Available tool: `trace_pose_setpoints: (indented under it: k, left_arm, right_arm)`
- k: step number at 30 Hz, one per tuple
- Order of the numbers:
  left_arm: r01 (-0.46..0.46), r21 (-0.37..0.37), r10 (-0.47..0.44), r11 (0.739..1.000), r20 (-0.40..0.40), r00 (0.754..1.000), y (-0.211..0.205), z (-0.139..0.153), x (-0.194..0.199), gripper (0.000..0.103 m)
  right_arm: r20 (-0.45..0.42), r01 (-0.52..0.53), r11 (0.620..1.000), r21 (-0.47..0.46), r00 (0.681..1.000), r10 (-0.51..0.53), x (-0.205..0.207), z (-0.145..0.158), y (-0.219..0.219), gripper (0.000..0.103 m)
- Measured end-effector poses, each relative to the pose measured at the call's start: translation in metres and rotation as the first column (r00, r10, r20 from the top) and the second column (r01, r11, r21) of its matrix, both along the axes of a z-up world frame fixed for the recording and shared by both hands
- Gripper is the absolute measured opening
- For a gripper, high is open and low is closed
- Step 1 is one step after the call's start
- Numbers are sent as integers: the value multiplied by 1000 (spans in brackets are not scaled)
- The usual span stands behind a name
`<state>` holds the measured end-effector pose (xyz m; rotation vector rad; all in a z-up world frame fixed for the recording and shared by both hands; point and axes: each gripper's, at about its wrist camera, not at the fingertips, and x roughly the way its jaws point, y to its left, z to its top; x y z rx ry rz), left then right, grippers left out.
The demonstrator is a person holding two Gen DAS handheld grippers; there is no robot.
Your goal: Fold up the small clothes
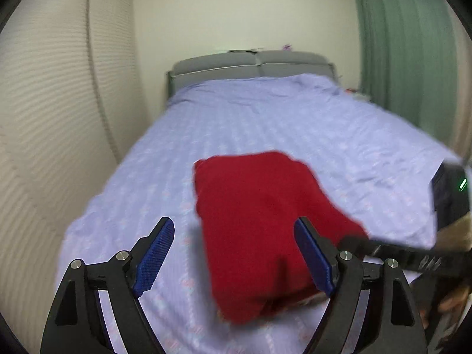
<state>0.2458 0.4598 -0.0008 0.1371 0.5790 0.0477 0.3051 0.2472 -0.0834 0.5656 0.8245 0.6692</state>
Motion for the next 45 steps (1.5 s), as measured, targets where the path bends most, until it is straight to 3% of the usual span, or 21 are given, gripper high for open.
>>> trace_pose_setpoints:
  k: [2, 7, 11, 15, 23, 26, 35, 40, 45]
  left_arm:
    - [-46, 32, 45, 998, 18, 999, -9, -2, -12, 84]
    - [-90, 13, 89, 996, 42, 995, -27, 0, -35, 86]
    - [-82, -3, 82, 997, 46, 996, -44, 3, -49, 88]
    - [-69, -22, 70, 997, 46, 996, -71, 5, -68, 89]
    - [-15, -69, 20, 998, 78, 997, -154, 13, -114, 103]
    - [9, -65, -3, 998, 96, 995, -189, 16, -129, 103]
    - [116, -76, -111, 990, 64, 992, -287, 10, -158, 103]
    - [137, -106, -133, 985, 47, 990, -329, -1, -169, 103]
    - [139, -134, -133, 981, 52, 990, -359, -8, -178, 103]
  right_arm:
    - [25, 13, 1000, -8, 1000, -13, -1, 3, -6, 79]
    - [73, 21, 999, -30, 997, -18, -10, 17, -31, 81]
    - [137, 35, 999, -37, 990, -30, -27, 32, -61, 86]
    - [228, 52, 991, -120, 973, -24, -53, 48, -98, 90]
    - [366, 124, 954, -272, 930, -16, -112, 69, -180, 99]
    - [409, 171, 936, -307, 912, -32, -137, 78, -212, 102]
    - [442, 261, 895, -361, 893, -82, -190, 90, -293, 102]
    - [470, 313, 850, -423, 878, -89, -218, 88, -335, 102]
    - [451, 330, 847, -416, 884, -123, -233, 84, -372, 102]
